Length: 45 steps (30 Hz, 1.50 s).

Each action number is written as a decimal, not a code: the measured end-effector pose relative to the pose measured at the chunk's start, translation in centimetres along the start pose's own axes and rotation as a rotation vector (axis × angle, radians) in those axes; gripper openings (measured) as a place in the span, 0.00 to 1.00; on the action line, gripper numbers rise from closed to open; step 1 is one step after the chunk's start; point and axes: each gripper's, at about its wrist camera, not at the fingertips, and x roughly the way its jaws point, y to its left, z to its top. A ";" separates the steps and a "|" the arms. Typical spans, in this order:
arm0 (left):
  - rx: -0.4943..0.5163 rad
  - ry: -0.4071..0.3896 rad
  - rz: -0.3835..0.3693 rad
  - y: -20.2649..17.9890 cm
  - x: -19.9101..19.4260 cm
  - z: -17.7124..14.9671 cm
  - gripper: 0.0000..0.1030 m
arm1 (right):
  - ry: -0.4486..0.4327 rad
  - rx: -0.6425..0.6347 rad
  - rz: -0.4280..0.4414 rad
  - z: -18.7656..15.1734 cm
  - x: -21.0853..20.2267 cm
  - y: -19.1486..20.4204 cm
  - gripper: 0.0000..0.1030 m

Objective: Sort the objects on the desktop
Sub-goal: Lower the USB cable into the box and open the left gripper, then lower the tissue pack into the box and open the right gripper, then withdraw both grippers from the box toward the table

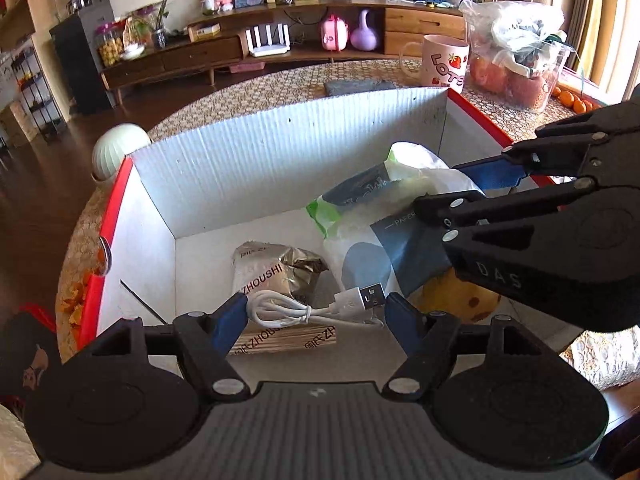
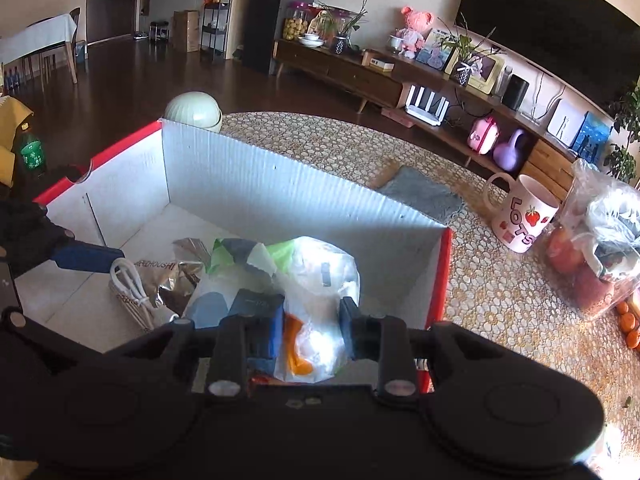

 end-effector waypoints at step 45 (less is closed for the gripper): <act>-0.067 -0.129 -0.043 -1.4 -6.2 -1.1 0.77 | -0.087 0.146 0.115 -2.2 -8.1 -4.8 0.84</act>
